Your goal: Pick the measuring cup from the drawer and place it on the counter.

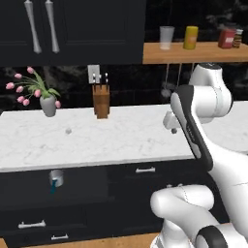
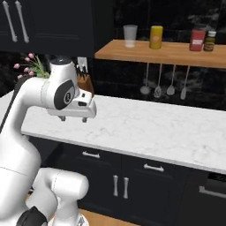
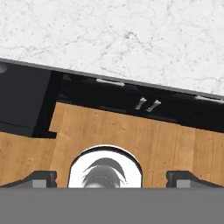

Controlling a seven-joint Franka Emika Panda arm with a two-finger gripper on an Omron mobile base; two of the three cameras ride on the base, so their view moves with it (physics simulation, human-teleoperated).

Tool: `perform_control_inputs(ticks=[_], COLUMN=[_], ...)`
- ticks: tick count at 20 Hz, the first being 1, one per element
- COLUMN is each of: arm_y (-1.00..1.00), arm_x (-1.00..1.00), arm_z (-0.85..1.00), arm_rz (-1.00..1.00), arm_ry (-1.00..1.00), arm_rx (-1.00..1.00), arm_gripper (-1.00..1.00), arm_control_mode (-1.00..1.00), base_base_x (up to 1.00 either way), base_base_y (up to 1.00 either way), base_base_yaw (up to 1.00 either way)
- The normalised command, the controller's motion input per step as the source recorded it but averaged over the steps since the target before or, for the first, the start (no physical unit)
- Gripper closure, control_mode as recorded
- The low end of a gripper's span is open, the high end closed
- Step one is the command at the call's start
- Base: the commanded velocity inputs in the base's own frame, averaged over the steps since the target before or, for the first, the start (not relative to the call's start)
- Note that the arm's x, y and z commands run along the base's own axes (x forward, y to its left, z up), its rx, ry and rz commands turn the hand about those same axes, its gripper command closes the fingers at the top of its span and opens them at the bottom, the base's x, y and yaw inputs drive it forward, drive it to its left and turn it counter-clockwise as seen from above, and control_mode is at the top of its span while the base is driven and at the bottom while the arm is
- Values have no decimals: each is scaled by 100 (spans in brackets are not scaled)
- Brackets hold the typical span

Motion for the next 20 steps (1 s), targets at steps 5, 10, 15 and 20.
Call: perform_control_inputs(ticks=[5, 10, 15, 20], arm_y=[33, 100, 100, 100], arm_x=[-14, -43, -43, -23], arm_z=[-4, -11, -43, -63], arm_rz=[25, 57, 52, 47], arm_ry=[-1, -3, -4, -3], arm_rx=[0, -1, -11, -14], arm_gripper=[-100, -100, -100, -100], arm_control_mode=[-100, -100, -100, -100], base_base_x=[-8, 0, 0, 0], base_base_y=[18, 0, 0, 0], base_base_yaw=[39, 0, 0, 0])
